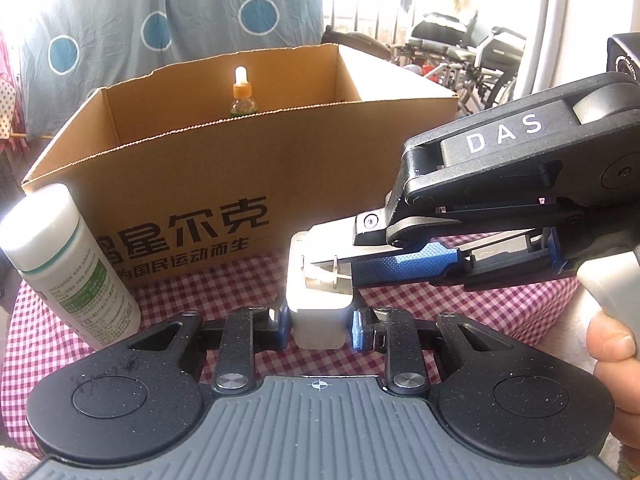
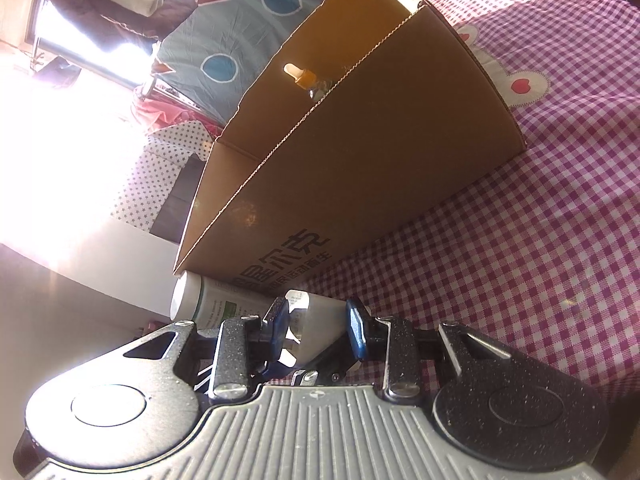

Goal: Organize rigid objects
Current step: 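Carry the charger into the box and open the left gripper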

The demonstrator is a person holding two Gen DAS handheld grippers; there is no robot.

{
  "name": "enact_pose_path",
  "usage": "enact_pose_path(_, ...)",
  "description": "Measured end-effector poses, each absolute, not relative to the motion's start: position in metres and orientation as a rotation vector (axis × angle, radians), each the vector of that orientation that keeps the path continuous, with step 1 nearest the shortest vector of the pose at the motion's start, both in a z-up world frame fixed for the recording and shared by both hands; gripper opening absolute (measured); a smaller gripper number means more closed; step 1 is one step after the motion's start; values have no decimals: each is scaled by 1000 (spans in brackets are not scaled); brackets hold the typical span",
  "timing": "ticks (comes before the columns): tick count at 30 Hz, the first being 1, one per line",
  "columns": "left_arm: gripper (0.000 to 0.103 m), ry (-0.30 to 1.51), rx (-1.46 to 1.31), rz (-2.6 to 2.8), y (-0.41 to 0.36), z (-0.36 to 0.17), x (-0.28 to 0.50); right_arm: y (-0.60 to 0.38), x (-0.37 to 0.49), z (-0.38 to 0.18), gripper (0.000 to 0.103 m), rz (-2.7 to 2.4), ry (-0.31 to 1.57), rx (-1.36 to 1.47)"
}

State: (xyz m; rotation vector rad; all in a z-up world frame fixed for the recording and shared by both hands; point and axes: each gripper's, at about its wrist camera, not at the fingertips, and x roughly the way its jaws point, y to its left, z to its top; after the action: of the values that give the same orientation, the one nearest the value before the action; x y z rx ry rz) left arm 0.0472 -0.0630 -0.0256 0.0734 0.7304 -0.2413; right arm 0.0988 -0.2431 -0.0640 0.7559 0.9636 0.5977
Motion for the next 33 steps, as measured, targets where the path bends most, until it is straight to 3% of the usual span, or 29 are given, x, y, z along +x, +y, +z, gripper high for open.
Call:
enact_pose_path(11,26,611,109,-233,-71,24,28,-261,83,-12,34,656,824,730)
enact_pose_path(20,26,522,107,-201,-80,77,67,-262,122,52,34,717,701,639)
enact_pose_path(27,26,609,27,-202,-83,81,140,-254,199,68,34,698,738,572)
enact_pose_path(33,26,768,-62,-199,-77,61,202,-242,275,50,34,664,869,502)
